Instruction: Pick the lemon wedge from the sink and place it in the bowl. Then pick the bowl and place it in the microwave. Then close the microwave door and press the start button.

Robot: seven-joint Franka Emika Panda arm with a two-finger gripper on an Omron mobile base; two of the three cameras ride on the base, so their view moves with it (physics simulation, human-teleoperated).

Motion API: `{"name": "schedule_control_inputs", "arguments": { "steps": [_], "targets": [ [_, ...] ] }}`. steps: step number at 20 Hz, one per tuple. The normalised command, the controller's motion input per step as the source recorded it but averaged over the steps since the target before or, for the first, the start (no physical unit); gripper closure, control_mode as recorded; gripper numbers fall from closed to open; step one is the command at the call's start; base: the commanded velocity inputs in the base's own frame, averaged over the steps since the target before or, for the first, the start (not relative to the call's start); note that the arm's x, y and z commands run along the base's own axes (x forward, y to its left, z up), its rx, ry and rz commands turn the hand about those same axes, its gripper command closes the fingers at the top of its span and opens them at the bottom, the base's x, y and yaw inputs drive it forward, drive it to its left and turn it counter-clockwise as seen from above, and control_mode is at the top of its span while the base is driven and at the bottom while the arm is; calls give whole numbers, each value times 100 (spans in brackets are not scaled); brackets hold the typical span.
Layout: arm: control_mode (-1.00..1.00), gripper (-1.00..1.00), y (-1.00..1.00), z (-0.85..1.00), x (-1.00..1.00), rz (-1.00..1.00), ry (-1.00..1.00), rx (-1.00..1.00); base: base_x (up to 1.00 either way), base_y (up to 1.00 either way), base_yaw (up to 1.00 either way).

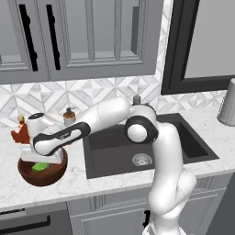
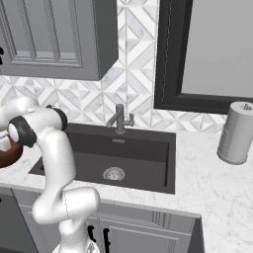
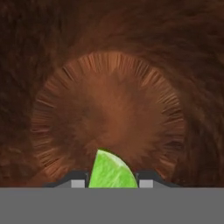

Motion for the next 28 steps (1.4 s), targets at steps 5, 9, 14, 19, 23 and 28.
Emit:
{"name": "schedule_control_inputs", "arguments": {
  "steps": [5, 9, 14, 19, 23, 28],
  "targets": [
    [-100, 100, 27, -32, 24, 0, 0, -6, 0, 0, 0],
    [-100, 100, 15, -28, 27, 0, 4, -4, 0, 0, 0],
    [-100, -100, 3, -10, 11, 0, 3, -1, 0, 0, 0],
    [-100, -100, -2, 7, 0, 4, -7, 0, 0, 0, 0],
    [-100, -100, 0, 34, -5, 1, -14, 0, 0, 0, 0],
    [-100, -100, -23, 27, -17, 1, -17, 3, 0, 0, 0]
  ]
}}
